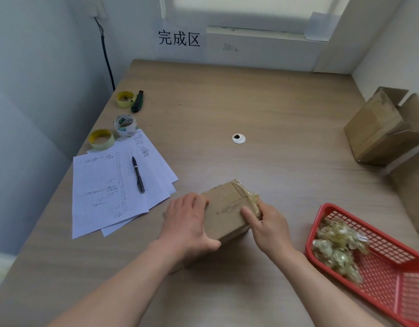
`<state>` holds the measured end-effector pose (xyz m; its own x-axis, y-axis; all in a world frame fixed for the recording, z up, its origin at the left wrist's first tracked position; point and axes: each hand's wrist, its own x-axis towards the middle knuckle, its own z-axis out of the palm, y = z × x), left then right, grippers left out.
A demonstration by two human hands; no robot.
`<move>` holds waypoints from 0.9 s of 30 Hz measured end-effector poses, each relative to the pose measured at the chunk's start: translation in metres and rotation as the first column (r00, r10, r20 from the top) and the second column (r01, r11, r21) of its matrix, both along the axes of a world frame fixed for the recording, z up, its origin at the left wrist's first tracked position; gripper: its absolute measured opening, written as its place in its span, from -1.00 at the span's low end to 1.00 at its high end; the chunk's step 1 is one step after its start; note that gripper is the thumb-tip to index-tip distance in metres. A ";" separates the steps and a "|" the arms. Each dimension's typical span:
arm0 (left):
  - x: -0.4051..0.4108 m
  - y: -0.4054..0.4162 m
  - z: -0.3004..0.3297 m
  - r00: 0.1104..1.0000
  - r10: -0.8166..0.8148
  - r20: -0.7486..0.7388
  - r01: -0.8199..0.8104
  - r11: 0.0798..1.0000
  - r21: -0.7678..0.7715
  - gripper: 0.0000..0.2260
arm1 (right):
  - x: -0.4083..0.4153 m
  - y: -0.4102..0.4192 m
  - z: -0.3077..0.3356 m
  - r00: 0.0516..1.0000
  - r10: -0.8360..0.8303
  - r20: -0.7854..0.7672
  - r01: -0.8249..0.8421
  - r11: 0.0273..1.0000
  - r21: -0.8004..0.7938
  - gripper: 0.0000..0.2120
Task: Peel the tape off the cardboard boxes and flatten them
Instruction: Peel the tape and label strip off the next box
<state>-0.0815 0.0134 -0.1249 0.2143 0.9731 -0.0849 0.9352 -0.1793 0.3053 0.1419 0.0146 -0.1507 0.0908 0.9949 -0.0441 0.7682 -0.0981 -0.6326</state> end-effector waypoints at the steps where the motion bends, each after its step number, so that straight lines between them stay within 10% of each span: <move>1: 0.000 0.000 -0.001 1.000 0.002 -0.004 -0.002 1.000 0.004 -0.17 | -0.002 0.000 -0.001 0.999 -0.007 0.039 0.005 0.998 0.064 -0.70; 10: -0.004 -0.001 0.000 1.000 -0.017 0.026 0.017 1.000 -0.019 -0.15 | 0.012 0.010 0.003 0.971 0.083 0.222 -0.152 0.936 0.318 -0.60; 17: -0.006 0.003 0.001 0.999 -0.032 0.030 0.033 0.998 -0.045 -0.14 | 0.025 0.021 -0.004 0.976 -0.041 -0.212 0.045 0.999 0.015 -0.54; 22: -0.006 0.005 0.002 0.999 -0.027 0.021 0.028 0.998 -0.053 -0.14 | 0.026 0.015 0.009 0.814 -0.219 -0.538 0.096 0.964 -0.247 -0.50; 27: -0.003 0.004 0.003 1.000 -0.030 0.003 0.030 0.998 -0.047 -0.14 | 0.000 -0.002 0.010 0.998 -0.065 -0.013 0.065 0.997 -0.034 -0.61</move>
<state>-0.0850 0.0174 -0.1219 0.2433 0.9613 -0.1297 0.9290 -0.1925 0.3160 0.1416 0.0126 -0.1405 0.1546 0.9848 -0.0786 0.7506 -0.1688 -0.6388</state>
